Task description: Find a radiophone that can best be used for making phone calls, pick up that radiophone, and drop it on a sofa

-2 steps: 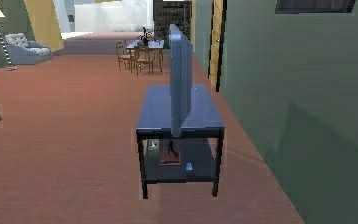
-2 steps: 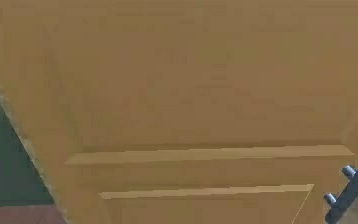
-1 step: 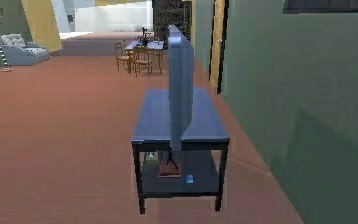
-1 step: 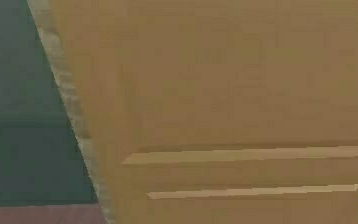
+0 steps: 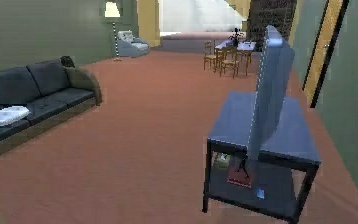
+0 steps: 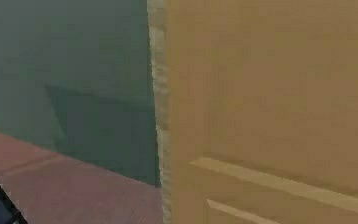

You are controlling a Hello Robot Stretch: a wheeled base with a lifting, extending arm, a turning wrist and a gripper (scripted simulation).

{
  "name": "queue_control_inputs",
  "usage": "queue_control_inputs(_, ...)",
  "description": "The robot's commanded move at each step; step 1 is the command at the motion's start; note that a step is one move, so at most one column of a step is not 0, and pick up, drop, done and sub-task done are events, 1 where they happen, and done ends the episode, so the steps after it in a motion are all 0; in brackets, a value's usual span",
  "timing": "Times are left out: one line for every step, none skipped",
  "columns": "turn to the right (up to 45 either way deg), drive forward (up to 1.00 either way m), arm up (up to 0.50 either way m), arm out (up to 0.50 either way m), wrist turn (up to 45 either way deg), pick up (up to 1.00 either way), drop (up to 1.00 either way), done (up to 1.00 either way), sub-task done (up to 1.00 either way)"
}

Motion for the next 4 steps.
queue_control_inputs(0.0, 0.80, 0.00, 0.00, 0.0, 0.00, 0.00, 0.00, 0.00)
queue_control_inputs(-24.0, 0.00, 0.00, 0.00, 0.0, 0.00, 0.00, 0.00, 0.00)
queue_control_inputs(0.0, 0.45, 0.00, 0.00, 0.0, 0.00, 0.00, 0.00, 0.00)
queue_control_inputs(33.0, 0.00, 0.00, 0.00, 0.0, 0.00, 0.00, 0.00, 0.00)
